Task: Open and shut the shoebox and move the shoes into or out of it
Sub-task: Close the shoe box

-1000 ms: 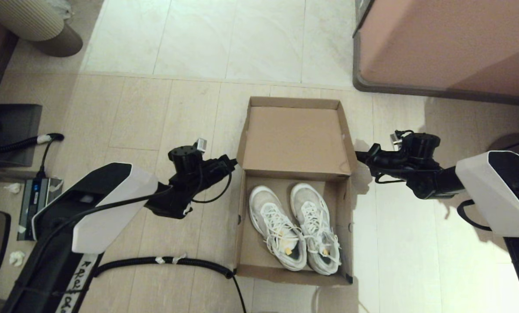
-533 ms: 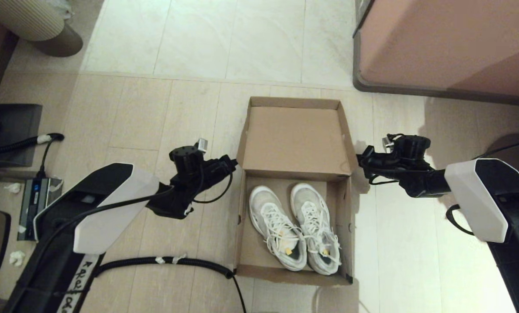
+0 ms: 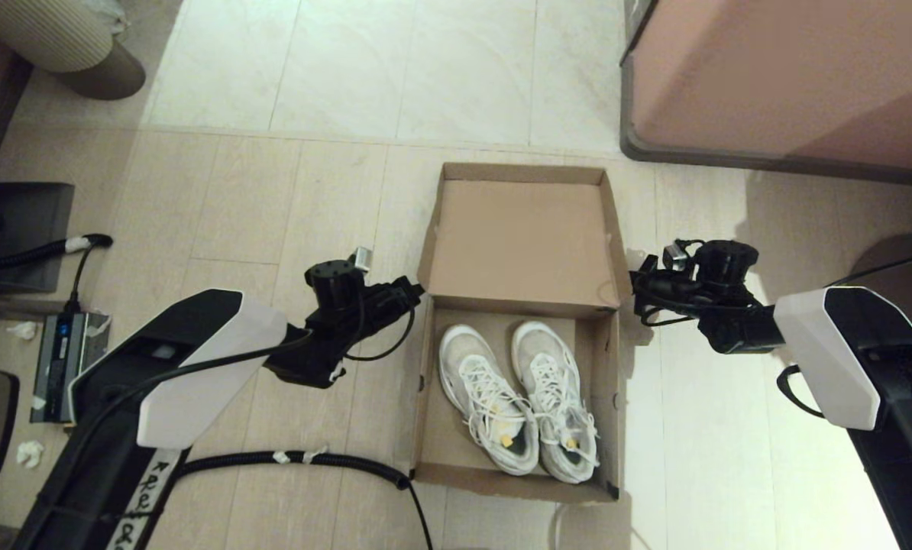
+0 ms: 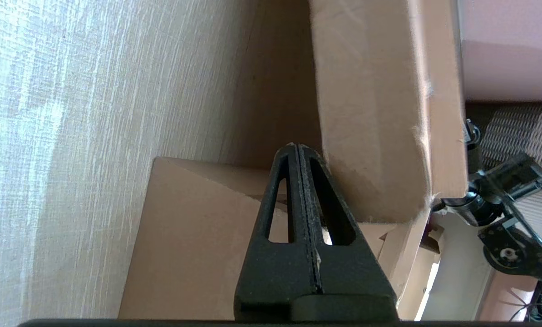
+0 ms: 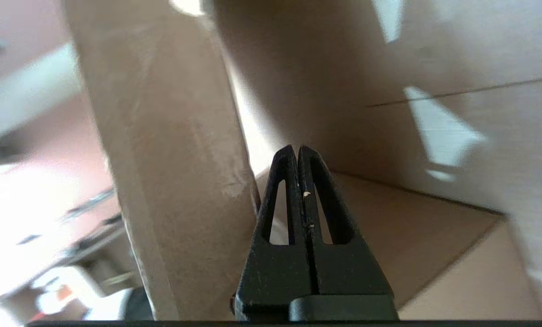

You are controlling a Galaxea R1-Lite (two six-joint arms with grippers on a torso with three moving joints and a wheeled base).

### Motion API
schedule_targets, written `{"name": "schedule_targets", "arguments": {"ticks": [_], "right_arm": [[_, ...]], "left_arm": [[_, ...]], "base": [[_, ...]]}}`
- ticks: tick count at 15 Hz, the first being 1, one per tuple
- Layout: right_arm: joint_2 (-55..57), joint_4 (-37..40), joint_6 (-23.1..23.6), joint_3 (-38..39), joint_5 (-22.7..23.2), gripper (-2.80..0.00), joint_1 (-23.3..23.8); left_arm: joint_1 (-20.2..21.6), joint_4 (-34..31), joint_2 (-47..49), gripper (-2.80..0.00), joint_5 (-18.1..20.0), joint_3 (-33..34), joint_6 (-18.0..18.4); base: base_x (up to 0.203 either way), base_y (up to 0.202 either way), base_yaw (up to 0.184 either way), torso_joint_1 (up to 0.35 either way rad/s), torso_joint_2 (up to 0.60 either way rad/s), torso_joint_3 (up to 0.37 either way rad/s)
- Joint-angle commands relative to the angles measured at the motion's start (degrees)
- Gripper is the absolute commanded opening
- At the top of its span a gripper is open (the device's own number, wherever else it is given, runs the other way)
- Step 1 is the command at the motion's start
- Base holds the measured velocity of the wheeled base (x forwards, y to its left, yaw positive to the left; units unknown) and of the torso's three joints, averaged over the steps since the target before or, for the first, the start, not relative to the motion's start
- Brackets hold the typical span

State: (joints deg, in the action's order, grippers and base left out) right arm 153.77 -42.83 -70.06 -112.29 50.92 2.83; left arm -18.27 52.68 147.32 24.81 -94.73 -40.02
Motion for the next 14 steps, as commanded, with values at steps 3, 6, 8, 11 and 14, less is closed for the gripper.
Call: {"name": "schedule_targets", "arguments": {"ticks": [3,6,8,11,14], "right_arm": [[1.67,-9.77,-11.2,-0.04,3.28,-2.8,0.12],[1.94,-15.28,-17.5,-0.04,5.2,-2.8,0.24],[1.59,-17.6,-20.85,-0.04,7.15,-2.8,0.55],[0.52,-18.78,-22.05,-0.04,11.9,-2.8,1.29],[-0.62,-18.97,-22.05,-0.04,16.43,-2.8,1.39]], "left_arm": [[-0.01,0.32,0.16,-2.8,0.08,0.08,-0.23],[-0.01,0.41,-0.07,-2.8,0.07,0.39,-0.32],[0.08,0.41,-0.62,-2.8,-0.05,0.51,-0.32],[0.07,0.4,-0.63,-2.8,-0.2,0.34,-0.32],[0.07,0.41,-0.63,-2.8,-0.2,0.25,-0.32]], "base": [[0.0,0.0,0.0,0.0,0.0,0.0],[0.0,0.0,0.0,0.0,0.0,0.0],[0.0,0.0,0.0,0.0,0.0,0.0],[0.0,0.0,0.0,0.0,0.0,0.0],[0.0,0.0,0.0,0.0,0.0,0.0]]}}
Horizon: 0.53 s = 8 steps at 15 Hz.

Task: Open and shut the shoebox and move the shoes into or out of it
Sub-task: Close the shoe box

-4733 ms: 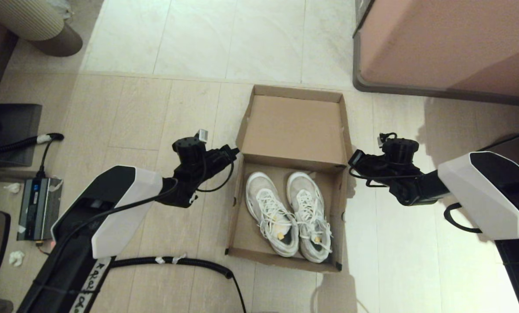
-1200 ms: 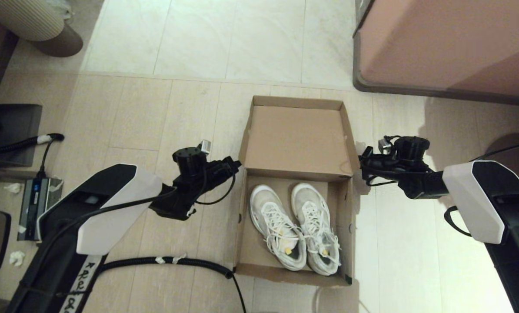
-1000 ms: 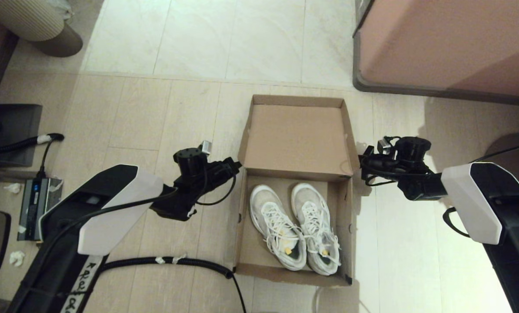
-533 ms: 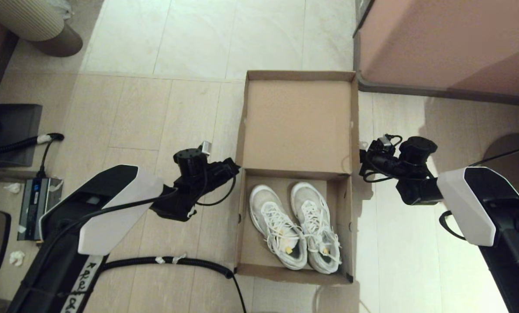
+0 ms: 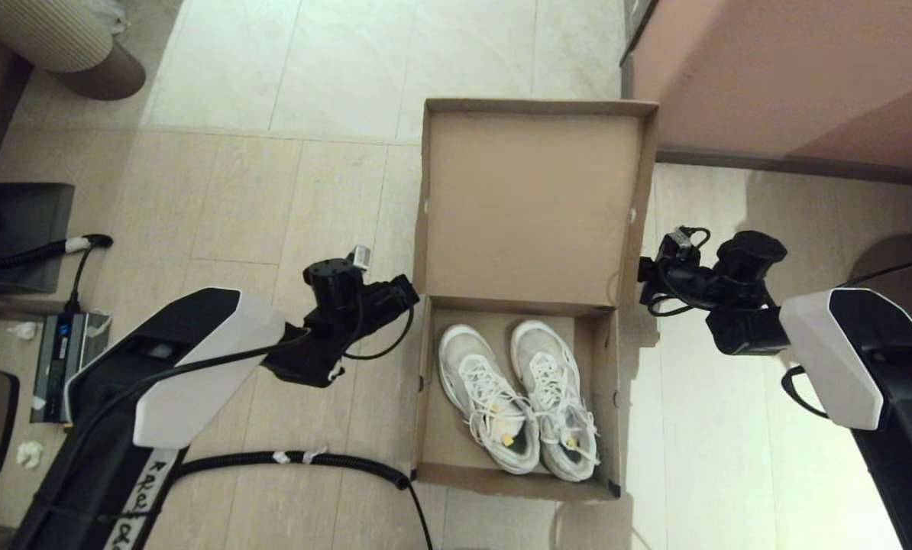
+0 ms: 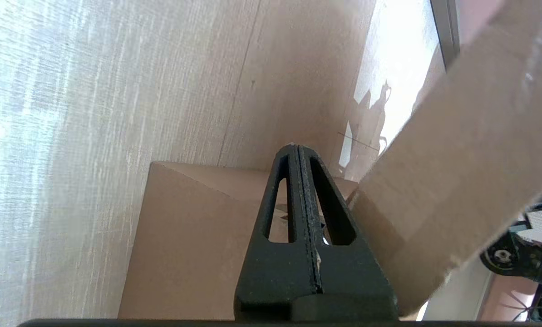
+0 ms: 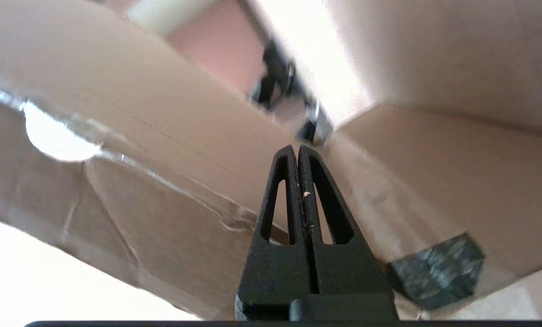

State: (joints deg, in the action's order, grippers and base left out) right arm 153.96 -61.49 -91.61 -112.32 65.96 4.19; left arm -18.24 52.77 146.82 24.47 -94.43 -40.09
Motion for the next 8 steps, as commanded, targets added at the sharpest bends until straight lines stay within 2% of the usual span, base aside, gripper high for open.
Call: {"name": "schedule_targets", "arguments": {"ticks": [1,8], "right_arm": [[-1.2,-0.95,-0.52,0.0,3.39,-2.8,0.03],[-4.41,-1.44,-0.85,0.06,9.59,-2.8,0.24]], "left_arm": [[0.04,0.31,-0.13,-2.8,0.14,-0.03,-0.17],[0.61,0.31,-3.03,-2.8,-0.03,0.9,-0.33]], "base": [[0.0,0.0,0.0,0.0,0.0,0.0],[0.0,0.0,0.0,0.0,0.0,0.0]]}}
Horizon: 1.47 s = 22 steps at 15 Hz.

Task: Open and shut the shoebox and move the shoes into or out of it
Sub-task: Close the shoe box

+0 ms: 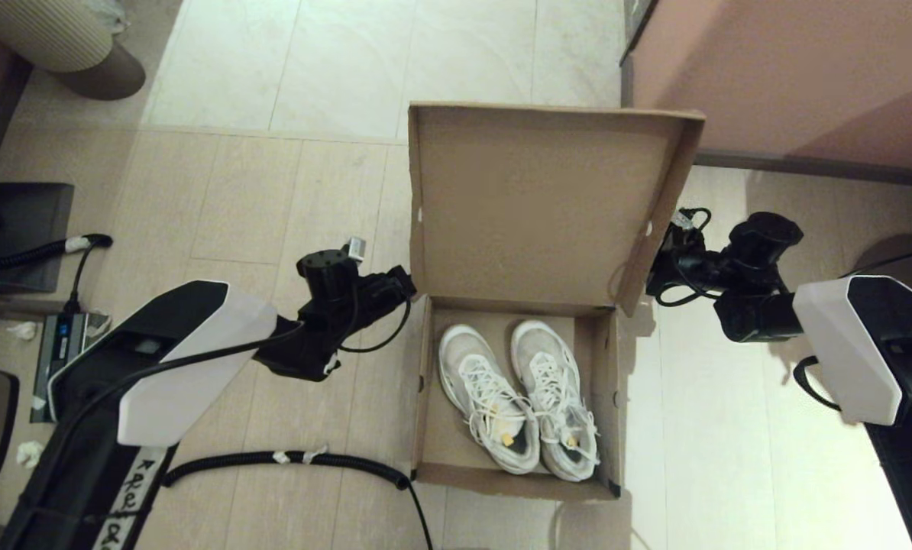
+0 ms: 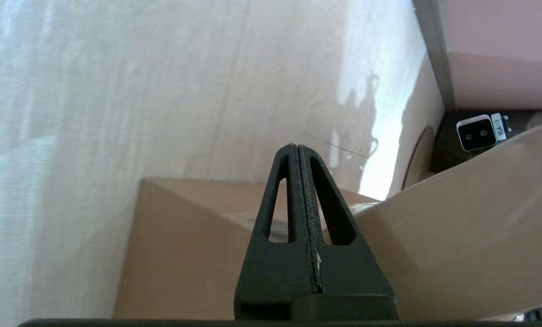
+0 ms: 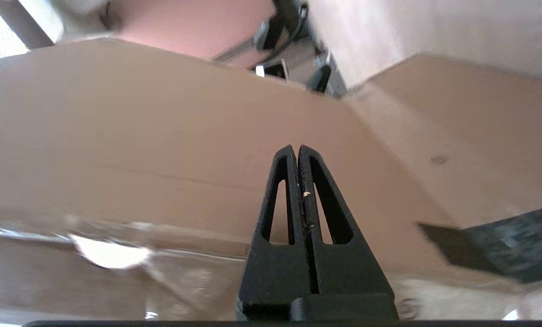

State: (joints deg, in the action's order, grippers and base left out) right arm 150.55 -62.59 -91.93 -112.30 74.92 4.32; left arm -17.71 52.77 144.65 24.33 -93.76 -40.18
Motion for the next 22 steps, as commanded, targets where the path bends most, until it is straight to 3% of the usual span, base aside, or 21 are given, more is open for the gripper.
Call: {"name": "schedule_targets", "arguments": {"ticks": [1,8,16,19,22], "right_arm": [[-1.83,-0.34,-0.57,0.31,1.19,-2.8,0.44],[-8.21,-0.36,-2.58,2.5,3.02,-2.8,1.12],[-15.73,-3.19,-2.79,13.96,11.72,-2.8,1.13],[-18.33,-7.71,-2.81,21.63,12.67,-2.8,1.13],[-20.61,-13.15,-2.84,29.71,12.74,-2.8,1.13]], "left_arm": [[0.33,0.31,-1.87,-2.8,0.1,0.75,-0.29],[0.49,-0.48,-6.9,-2.8,0.18,-0.84,-0.34],[-0.48,-0.04,-9.23,-2.8,0.1,-2.04,-1.12],[-0.29,0.13,-10.8,-2.8,0.15,-3.84,-7.92],[-0.48,-0.31,-11.02,-2.8,0.18,-7.1,-11.79]], "base": [[0.0,0.0,0.0,0.0,0.0,0.0],[0.0,0.0,0.0,0.0,0.0,0.0],[0.0,0.0,0.0,0.0,0.0,0.0],[0.0,0.0,0.0,0.0,0.0,0.0],[0.0,0.0,0.0,0.0,0.0,0.0]]}}
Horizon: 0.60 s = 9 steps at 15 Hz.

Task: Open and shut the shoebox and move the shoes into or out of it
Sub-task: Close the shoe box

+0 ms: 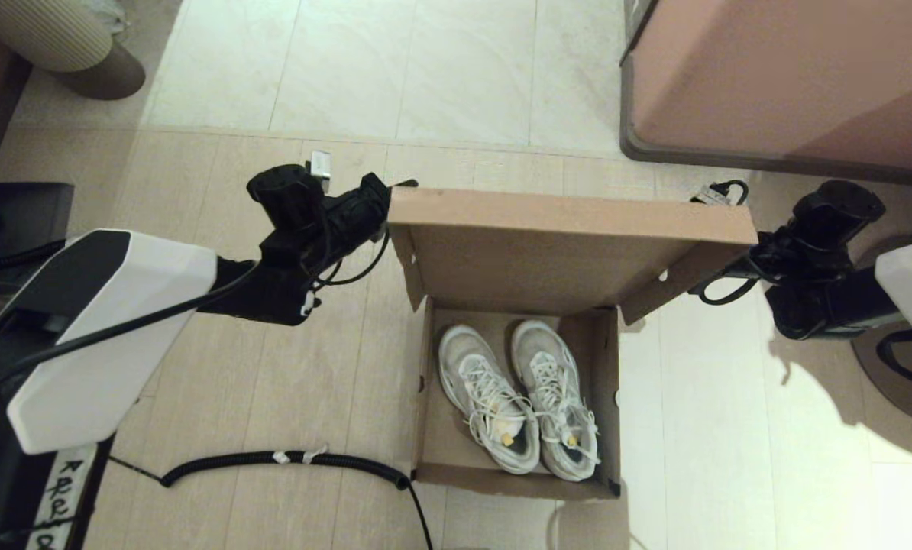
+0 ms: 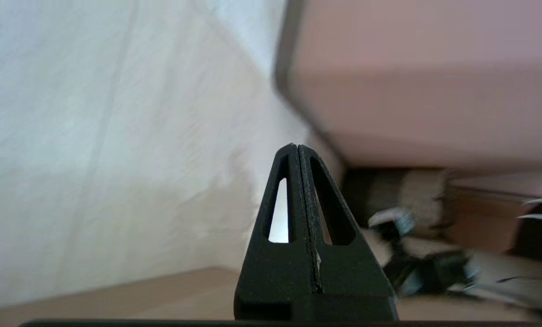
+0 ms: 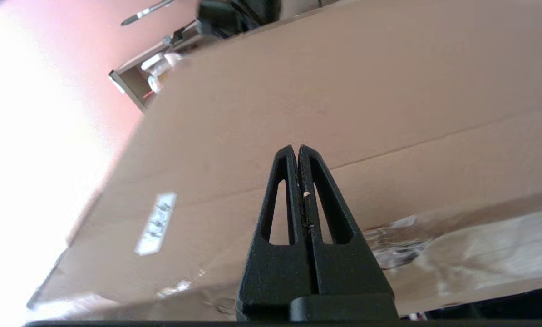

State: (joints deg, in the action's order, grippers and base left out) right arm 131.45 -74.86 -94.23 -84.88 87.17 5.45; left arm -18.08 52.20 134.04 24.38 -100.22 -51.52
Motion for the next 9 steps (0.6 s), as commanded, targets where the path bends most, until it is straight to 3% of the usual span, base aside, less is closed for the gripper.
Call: {"name": "schedule_targets", "arguments": {"ticks": [1,5,9], "right_arm": [[-2.23,-2.82,-0.57,5.35,0.48,-2.8,0.02],[-4.3,-10.93,-0.62,17.41,0.49,-2.8,0.24],[-6.02,-12.8,0.42,26.43,0.49,-2.8,1.48]], "left_arm": [[-0.28,0.27,-0.44,-2.8,0.14,-0.59,-0.51],[-3.0,0.1,-0.22,-2.8,0.48,-0.69,-0.56],[-6.52,0.78,-0.35,-2.8,0.23,3.53,-0.42]], "base": [[0.0,0.0,0.0,0.0,0.0,0.0],[0.0,0.0,0.0,0.0,0.0,0.0],[0.0,0.0,0.0,0.0,0.0,0.0]]}}
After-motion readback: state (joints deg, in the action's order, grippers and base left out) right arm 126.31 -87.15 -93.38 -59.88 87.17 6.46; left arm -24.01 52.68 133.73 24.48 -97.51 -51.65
